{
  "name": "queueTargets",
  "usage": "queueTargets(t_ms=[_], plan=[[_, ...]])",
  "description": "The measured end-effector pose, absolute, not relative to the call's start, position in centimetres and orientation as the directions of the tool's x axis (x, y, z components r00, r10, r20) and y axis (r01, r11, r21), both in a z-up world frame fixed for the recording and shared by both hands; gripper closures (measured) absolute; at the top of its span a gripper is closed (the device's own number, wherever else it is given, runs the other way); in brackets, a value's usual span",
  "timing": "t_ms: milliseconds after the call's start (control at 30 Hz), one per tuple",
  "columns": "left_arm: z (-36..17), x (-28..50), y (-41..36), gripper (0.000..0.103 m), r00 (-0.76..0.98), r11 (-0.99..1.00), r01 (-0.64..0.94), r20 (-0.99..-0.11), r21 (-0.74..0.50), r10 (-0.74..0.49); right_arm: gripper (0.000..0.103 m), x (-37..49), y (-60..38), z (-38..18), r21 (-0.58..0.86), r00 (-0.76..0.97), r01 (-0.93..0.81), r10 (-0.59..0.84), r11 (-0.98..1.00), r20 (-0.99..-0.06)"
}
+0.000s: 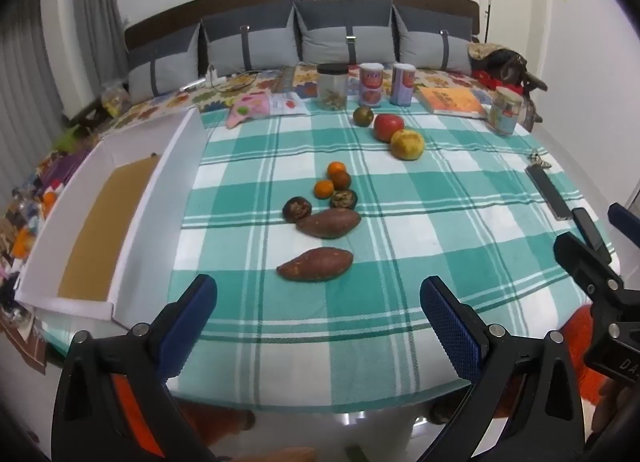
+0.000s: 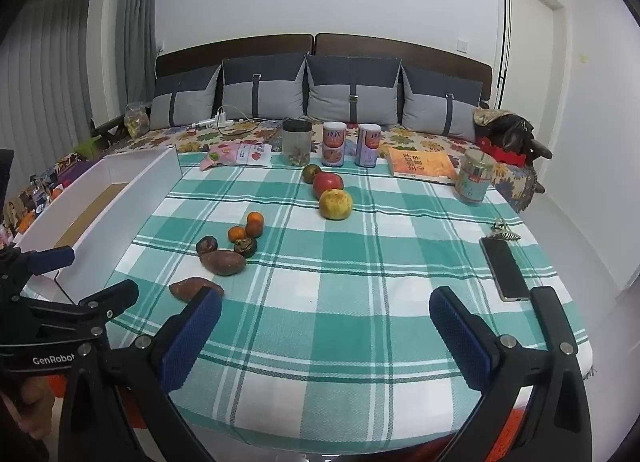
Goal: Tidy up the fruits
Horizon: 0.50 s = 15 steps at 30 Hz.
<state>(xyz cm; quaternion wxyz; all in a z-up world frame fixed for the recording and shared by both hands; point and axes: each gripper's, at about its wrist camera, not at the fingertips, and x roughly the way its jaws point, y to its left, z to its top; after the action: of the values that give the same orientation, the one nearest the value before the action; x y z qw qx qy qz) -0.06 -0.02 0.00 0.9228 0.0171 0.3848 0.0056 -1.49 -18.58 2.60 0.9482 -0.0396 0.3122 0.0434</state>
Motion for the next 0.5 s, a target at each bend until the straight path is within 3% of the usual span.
queueTargets(t_ms=[500], plan=[[0.34,-0.51,-0.07,0.001,0.692,0.999,0.003,-0.721,0.053,0.036,0.000,-1.44,-18.67,2.24,-0.049,0.803,-0.102,0.053,0.994,-0.594]])
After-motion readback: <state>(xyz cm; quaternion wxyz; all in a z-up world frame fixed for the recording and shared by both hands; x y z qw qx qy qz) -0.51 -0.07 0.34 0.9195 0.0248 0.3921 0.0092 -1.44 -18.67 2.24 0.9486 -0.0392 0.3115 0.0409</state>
